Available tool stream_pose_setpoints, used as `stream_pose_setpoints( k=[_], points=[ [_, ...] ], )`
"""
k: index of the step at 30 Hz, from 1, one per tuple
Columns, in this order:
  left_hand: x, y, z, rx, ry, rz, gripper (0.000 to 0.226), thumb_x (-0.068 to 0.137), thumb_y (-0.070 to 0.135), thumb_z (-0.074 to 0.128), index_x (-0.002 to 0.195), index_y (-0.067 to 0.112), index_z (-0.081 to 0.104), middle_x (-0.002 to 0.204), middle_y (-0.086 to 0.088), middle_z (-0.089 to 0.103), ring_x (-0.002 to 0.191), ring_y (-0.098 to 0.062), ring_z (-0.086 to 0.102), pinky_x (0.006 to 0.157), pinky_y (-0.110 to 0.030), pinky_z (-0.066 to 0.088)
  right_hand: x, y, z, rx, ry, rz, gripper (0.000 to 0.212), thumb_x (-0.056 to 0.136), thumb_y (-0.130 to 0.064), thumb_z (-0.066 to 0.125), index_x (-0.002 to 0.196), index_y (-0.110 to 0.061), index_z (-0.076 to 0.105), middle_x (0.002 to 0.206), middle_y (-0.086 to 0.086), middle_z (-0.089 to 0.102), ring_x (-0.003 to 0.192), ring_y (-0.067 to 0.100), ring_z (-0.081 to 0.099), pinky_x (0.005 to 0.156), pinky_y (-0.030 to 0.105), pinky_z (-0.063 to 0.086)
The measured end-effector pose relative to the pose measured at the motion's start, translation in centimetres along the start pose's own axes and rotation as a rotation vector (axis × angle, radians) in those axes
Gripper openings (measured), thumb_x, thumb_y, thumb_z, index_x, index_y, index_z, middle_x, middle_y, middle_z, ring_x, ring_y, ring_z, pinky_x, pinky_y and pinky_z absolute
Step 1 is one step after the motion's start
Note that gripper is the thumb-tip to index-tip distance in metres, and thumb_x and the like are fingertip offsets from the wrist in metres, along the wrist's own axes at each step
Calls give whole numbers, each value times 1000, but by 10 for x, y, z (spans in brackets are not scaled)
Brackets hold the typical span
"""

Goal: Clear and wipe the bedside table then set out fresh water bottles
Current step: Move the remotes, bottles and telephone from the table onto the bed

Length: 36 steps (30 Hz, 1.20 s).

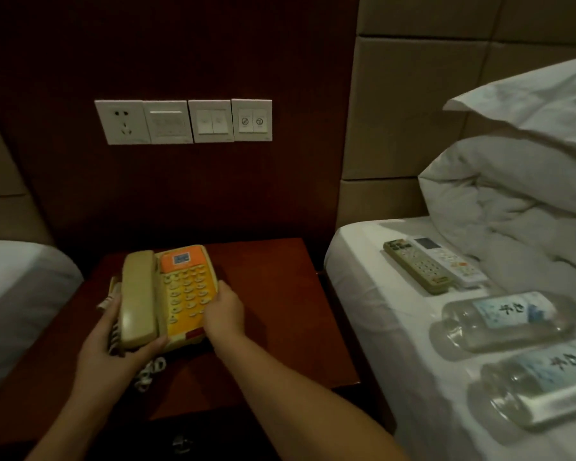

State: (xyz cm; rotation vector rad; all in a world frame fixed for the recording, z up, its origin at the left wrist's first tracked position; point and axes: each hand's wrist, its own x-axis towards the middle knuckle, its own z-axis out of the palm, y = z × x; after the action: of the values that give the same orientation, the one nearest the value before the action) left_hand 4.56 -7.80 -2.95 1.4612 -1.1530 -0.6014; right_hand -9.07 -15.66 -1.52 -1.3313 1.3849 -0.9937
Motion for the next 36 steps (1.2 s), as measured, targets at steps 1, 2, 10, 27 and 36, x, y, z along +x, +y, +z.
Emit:
stream_pose_setpoints(
  k=[1,2,10,27,36],
  points=[
    [-5,2,6,8,-9,14,98,66,2,83,147,26,34,144,-5,45,119,-21,49,95,-39,43,-5,4,-8,16,26,-5,31,94,-10,32,109,-17,58,109,5,65,96,23,63,79,37,55],
    [-10,7,14,0,-14,28,98,65,4,84,147,26,34,144,-1,44,122,-21,48,97,-41,43,-9,8,-15,40,50,-14,31,95,-10,32,108,-18,58,107,4,65,95,22,64,81,37,55],
    [-31,62,110,9,26,48,111,44,51,85,142,44,32,148,4,38,136,-22,37,105,-55,39,-3,-7,-142,117,154,-93,28,94,-22,40,100,-25,67,96,0,72,87,19,69,83,46,56],
    [-88,195,348,-60,-355,54,100,70,33,81,148,42,20,157,-2,12,140,-27,12,112,-41,23,-16,10,-433,162,421,113,33,98,-9,34,96,-16,66,81,7,75,70,22,71,65,38,59],
    [-98,195,369,-95,-609,-3,94,73,46,78,147,46,21,160,3,-5,145,-28,1,116,-45,16,-5,2,-459,-439,487,338,22,97,-15,44,94,3,56,72,14,56,63,27,57,54,32,47]
  ],
)
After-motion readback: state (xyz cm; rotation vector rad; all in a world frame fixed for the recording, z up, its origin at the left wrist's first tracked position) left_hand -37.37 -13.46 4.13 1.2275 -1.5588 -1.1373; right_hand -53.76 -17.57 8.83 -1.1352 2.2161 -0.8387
